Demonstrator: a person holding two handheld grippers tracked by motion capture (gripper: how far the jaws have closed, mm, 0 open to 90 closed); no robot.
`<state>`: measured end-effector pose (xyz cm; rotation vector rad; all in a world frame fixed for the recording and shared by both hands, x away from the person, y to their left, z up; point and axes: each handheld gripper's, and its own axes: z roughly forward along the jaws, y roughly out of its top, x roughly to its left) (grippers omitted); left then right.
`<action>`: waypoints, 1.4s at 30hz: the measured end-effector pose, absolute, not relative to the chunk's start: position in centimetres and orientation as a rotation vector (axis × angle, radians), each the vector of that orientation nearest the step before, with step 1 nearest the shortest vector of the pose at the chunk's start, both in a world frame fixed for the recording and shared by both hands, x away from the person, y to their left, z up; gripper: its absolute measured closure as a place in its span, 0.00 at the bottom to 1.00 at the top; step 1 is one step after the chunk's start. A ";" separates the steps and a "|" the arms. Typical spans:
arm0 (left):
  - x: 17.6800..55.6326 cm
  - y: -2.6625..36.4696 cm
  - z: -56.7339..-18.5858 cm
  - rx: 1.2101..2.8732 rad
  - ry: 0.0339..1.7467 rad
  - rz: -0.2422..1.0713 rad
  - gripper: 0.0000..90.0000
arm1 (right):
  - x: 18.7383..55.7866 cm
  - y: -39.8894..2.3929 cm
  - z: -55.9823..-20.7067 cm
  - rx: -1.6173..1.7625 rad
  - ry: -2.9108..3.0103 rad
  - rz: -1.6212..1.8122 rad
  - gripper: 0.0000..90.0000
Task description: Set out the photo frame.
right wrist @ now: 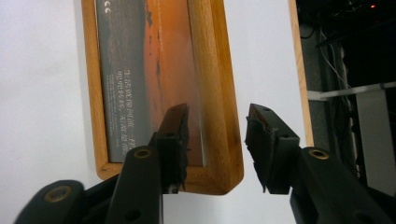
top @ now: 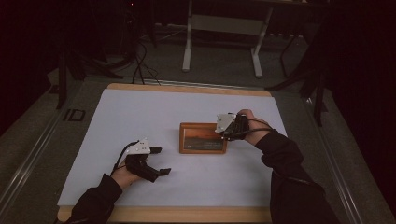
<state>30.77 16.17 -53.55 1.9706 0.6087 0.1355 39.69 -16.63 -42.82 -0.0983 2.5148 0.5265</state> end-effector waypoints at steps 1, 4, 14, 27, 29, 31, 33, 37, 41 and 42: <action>30.8 16.1 -53.5 1.975 0.606 0.139 0.05 | 39.5 -16.7 -42.7 -0.097 2.509 0.533 0.62; 30.7 16.1 -53.5 1.977 0.604 0.139 0.05 | 39.1 -17.0 -42.2 -0.072 2.501 0.562 0.61; 30.5 15.8 -53.6 1.984 0.592 0.141 0.04 | 37.3 -18.2 -41.2 0.065 2.505 0.681 0.47; 30.4 15.7 -53.4 1.988 0.580 0.143 0.04 | 34.9 -20.6 -43.6 0.235 2.524 0.811 0.24; 30.3 15.7 -53.4 1.990 0.578 0.144 0.04 | 34.7 -20.9 -44.4 0.262 2.539 0.825 0.21; 30.4 15.7 -53.4 1.991 0.579 0.143 0.04 | 34.5 -21.1 -45.1 0.283 2.542 0.838 0.20; 30.4 15.7 -53.5 1.994 0.578 0.143 0.04 | 34.3 -21.3 -45.8 0.315 2.549 0.856 0.18; 30.3 15.6 -53.4 1.997 0.575 0.148 0.04 | 34.1 -21.8 -46.8 0.362 2.555 0.866 0.18; 30.3 15.7 -53.4 1.993 0.574 0.146 0.04 | 33.9 -22.6 -47.7 0.418 2.551 0.911 0.16; 30.3 15.7 -53.4 1.993 0.575 0.146 0.04 | 33.9 -22.7 -48.0 0.430 2.548 0.923 0.16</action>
